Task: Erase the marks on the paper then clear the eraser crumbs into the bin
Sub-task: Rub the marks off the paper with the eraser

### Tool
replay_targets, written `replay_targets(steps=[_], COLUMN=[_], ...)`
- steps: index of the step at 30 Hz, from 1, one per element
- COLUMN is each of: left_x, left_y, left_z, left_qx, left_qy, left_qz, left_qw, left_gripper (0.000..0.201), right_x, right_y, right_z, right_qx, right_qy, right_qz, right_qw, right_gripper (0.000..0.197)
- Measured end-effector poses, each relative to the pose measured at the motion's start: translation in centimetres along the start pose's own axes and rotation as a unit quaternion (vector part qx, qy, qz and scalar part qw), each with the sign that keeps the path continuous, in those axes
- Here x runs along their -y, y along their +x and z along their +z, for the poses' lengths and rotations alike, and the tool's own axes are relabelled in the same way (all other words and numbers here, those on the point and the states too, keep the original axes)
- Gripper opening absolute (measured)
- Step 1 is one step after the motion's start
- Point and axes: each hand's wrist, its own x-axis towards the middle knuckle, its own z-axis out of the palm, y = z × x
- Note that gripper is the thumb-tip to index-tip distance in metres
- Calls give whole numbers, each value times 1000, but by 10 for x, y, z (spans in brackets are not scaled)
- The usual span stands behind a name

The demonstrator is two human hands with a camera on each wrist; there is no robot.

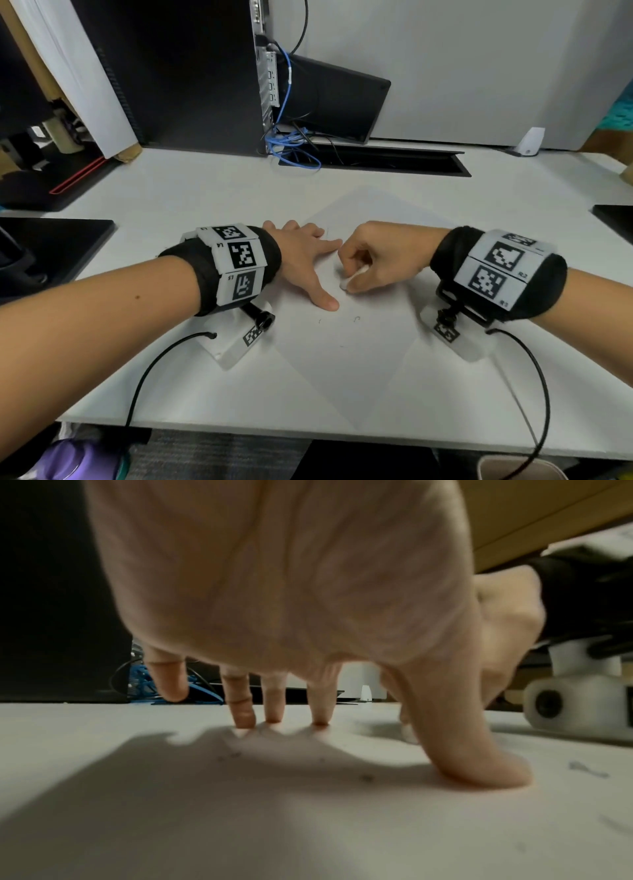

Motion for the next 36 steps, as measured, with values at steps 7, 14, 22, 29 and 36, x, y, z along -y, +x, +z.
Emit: replay_targets(steps=[7,14,22,29,36], left_x=[0,-1,-2,-2,-2], left_y=[1,0,0,1,-1], left_z=[0,-1,-2,0,1], left_qx=[8,10,12,9,7], left_qy=[-3,0,4,11,3], left_qz=[-1,-5,-5,-6,-3], left_qw=[1000,1000,1000,1000,1000], left_gripper=[107,108,108,109,108], right_x=[-3,-8,-7,-10,-6], right_y=[4,5,4,4,10], right_z=[-3,-7,-7,-10,-11], right_qx=[-33,-58,-43,-49,-46], right_qy=[-37,-53,-33,-28,-33], right_qz=[-6,-3,0,13,-2], right_qw=[999,997,999,998,998], right_gripper=[31,37,35,34,28])
